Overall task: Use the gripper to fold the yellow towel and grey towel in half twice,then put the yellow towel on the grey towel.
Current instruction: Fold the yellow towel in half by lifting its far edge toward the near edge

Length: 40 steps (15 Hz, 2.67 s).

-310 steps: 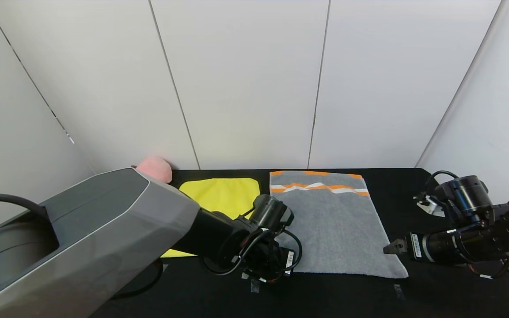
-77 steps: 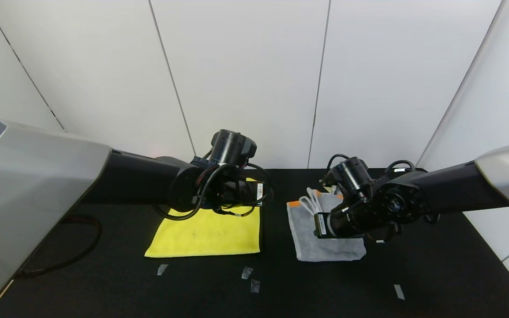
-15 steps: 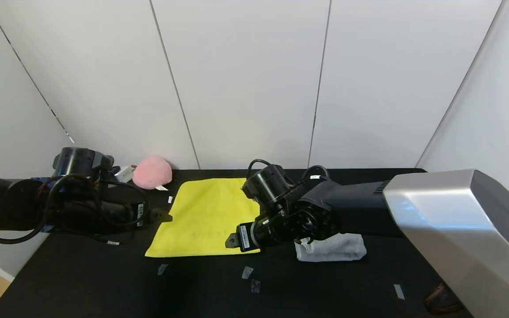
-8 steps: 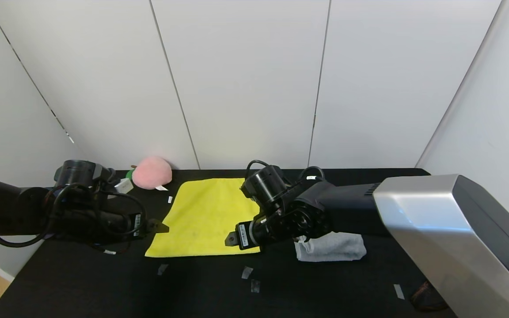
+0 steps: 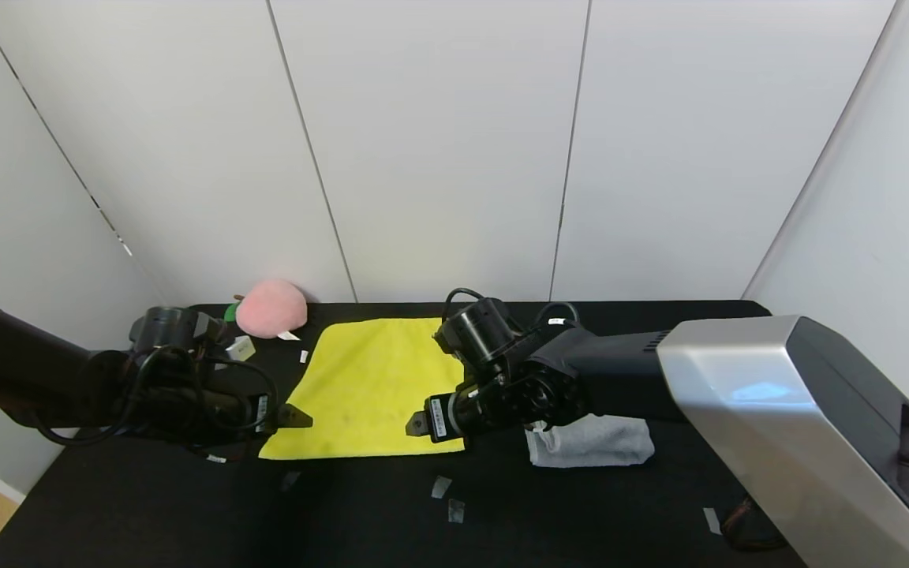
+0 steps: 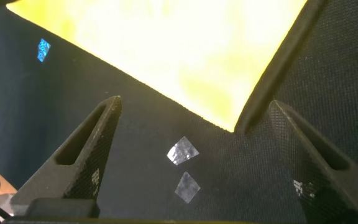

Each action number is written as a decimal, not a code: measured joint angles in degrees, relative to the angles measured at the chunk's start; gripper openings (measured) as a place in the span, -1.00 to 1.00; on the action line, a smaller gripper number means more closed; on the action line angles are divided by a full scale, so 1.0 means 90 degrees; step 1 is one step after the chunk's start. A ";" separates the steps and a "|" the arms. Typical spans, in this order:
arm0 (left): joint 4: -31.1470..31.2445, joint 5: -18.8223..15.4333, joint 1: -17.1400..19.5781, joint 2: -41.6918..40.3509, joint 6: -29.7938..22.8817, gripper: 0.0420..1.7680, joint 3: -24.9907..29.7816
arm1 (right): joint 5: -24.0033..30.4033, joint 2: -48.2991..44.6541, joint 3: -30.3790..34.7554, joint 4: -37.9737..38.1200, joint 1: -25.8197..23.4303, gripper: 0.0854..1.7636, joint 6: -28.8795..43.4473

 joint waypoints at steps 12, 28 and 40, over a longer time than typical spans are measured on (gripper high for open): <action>-0.0286 -0.0062 -0.0150 0.0523 0.0031 0.94 -0.0152 | 0.0008 0.0076 0.0005 -0.0179 0.0030 0.92 -0.0003; -0.0291 -0.0069 -0.0154 0.0585 -0.0003 -0.90 -0.0168 | 0.0000 0.0119 0.0005 -0.0142 0.0030 0.94 0.0024; -0.0608 -0.0088 -0.0154 0.0478 0.0000 -0.91 -0.0088 | 0.0000 0.0316 0.0008 -0.0156 0.0046 0.94 0.0024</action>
